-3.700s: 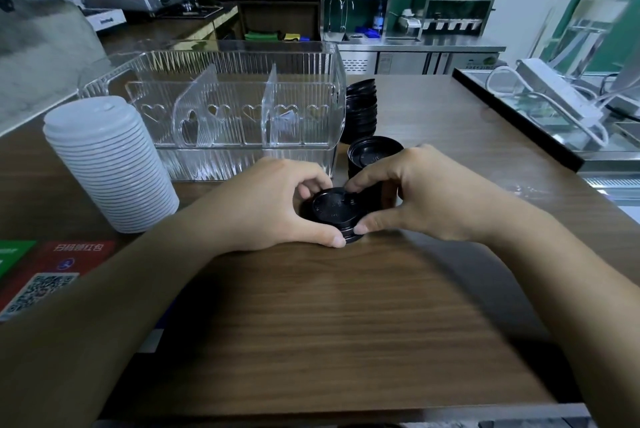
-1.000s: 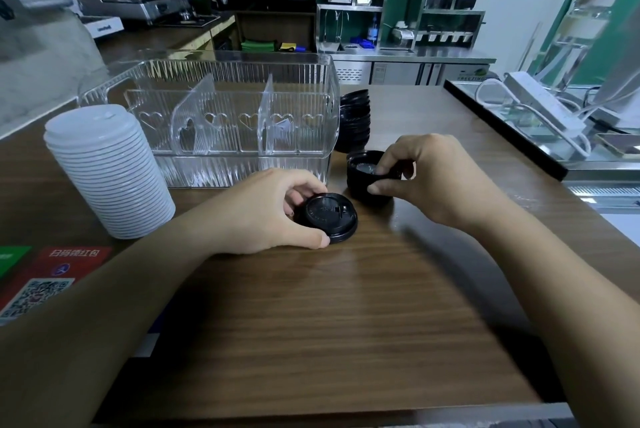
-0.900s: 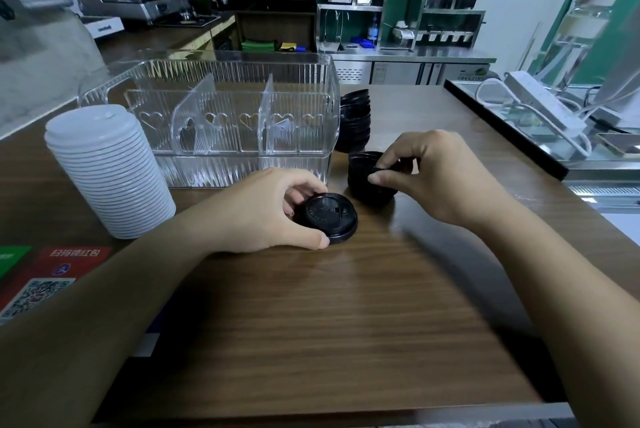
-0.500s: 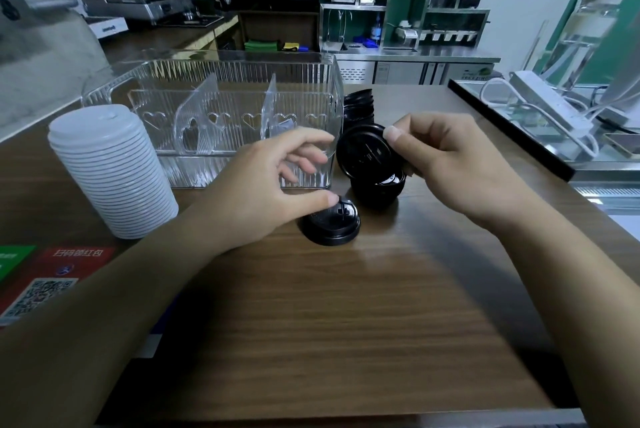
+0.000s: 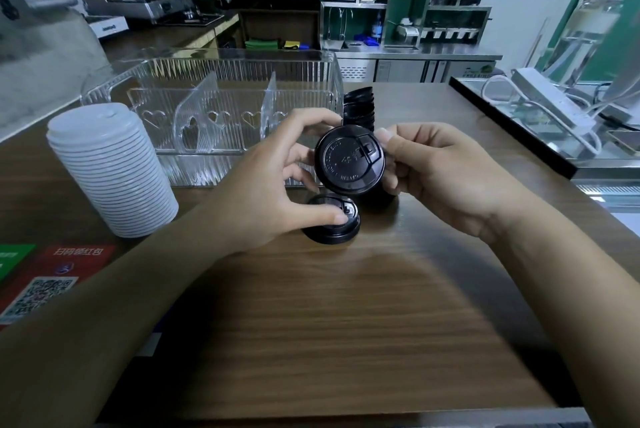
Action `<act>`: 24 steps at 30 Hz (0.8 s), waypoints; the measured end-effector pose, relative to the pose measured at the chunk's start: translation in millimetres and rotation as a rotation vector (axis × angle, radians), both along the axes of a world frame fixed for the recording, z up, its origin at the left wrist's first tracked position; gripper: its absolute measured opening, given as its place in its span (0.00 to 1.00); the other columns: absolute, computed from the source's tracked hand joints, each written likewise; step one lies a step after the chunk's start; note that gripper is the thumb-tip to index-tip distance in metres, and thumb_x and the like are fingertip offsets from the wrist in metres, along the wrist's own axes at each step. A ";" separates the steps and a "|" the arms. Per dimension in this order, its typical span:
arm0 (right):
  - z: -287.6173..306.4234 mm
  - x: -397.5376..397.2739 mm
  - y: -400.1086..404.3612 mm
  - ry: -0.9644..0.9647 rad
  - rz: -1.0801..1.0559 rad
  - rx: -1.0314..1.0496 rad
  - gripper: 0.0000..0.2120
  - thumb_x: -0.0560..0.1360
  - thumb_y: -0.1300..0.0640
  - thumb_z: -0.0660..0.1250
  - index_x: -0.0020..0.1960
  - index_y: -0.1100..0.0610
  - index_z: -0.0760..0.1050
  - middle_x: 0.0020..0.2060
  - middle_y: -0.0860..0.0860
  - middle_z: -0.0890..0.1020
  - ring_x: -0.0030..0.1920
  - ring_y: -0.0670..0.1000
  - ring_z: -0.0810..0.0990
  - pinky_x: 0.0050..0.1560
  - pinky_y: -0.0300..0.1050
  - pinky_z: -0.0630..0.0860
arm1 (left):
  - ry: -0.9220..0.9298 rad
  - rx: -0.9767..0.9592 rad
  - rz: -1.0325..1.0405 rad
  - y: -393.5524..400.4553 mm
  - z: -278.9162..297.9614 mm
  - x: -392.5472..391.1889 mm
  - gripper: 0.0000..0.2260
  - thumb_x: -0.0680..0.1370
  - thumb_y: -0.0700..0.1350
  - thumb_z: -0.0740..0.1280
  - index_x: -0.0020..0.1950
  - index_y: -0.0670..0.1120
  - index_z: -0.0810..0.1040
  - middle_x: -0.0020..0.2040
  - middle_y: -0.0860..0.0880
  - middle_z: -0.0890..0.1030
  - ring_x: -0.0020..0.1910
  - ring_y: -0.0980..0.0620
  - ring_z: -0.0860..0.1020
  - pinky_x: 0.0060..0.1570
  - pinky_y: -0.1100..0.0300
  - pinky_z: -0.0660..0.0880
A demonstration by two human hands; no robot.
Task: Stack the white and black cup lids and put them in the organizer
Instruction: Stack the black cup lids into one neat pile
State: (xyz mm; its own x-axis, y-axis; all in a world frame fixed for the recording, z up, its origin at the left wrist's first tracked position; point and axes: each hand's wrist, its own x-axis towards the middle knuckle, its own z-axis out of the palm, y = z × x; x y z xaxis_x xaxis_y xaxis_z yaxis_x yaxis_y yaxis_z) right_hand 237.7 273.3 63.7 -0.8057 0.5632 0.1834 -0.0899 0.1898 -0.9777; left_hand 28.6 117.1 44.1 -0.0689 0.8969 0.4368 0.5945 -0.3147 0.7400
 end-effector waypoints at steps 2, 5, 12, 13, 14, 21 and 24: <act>0.8 0.6 0.6 0.005 0.028 -0.054 0.17 0.89 0.58 0.63 0.43 0.58 0.79 0.35 0.52 0.79 0.35 0.50 0.73 0.40 0.42 0.71 | -0.024 0.022 0.012 1.2 -0.4 0.2 0.42 0.70 0.38 0.89 0.78 0.54 0.72 0.69 0.61 0.80 0.59 0.48 0.87 0.57 0.47 0.86; 0.8 1.8 0.5 -0.030 0.082 -0.099 0.15 0.89 0.58 0.63 0.46 0.60 0.80 0.38 0.53 0.82 0.36 0.50 0.76 0.39 0.40 0.75 | -0.022 0.024 0.060 2.0 -2.8 -2.4 0.37 0.72 0.39 0.89 0.75 0.53 0.75 0.67 0.61 0.81 0.59 0.47 0.88 0.58 0.43 0.87; 1.7 6.1 3.1 -0.121 -0.048 0.168 0.13 0.88 0.54 0.67 0.47 0.59 0.82 0.39 0.52 0.86 0.37 0.52 0.84 0.41 0.44 0.77 | 0.042 0.002 0.083 0.6 -2.6 -10.1 0.32 0.73 0.44 0.88 0.74 0.53 0.79 0.64 0.54 0.88 0.60 0.46 0.89 0.63 0.44 0.86; 1.9 7.5 4.2 -0.149 -0.118 0.352 0.11 0.87 0.53 0.69 0.49 0.58 0.83 0.40 0.50 0.86 0.37 0.53 0.86 0.41 0.45 0.78 | 0.075 -0.021 0.095 0.0 -2.1 -13.0 0.32 0.73 0.47 0.88 0.74 0.55 0.80 0.63 0.53 0.88 0.59 0.47 0.89 0.63 0.44 0.85; 2.5 8.7 4.2 -0.166 -0.166 0.504 0.08 0.86 0.52 0.71 0.52 0.56 0.85 0.42 0.48 0.87 0.36 0.54 0.87 0.41 0.45 0.80 | 0.113 -0.048 0.107 -0.7 -1.4 -15.5 0.31 0.73 0.49 0.88 0.74 0.56 0.81 0.62 0.54 0.88 0.59 0.48 0.89 0.64 0.44 0.85; 3.3 12.5 -1.9 -0.314 -0.003 0.733 0.27 0.71 0.50 0.86 0.69 0.48 0.85 0.41 0.26 0.84 0.37 0.36 0.84 0.42 0.27 0.74 | 0.247 -0.202 0.113 -2.9 2.2 -25.2 0.26 0.74 0.57 0.86 0.70 0.64 0.84 0.64 0.61 0.87 0.55 0.55 0.86 0.62 0.46 0.84; -3.9 6.9 -0.4 -0.347 -0.059 0.850 0.27 0.70 0.50 0.87 0.67 0.50 0.86 0.37 0.25 0.81 0.40 0.26 0.79 0.45 0.22 0.70 | 0.257 -0.266 0.102 -3.2 2.9 -27.6 0.26 0.74 0.58 0.86 0.70 0.66 0.85 0.66 0.61 0.86 0.52 0.56 0.86 0.62 0.49 0.85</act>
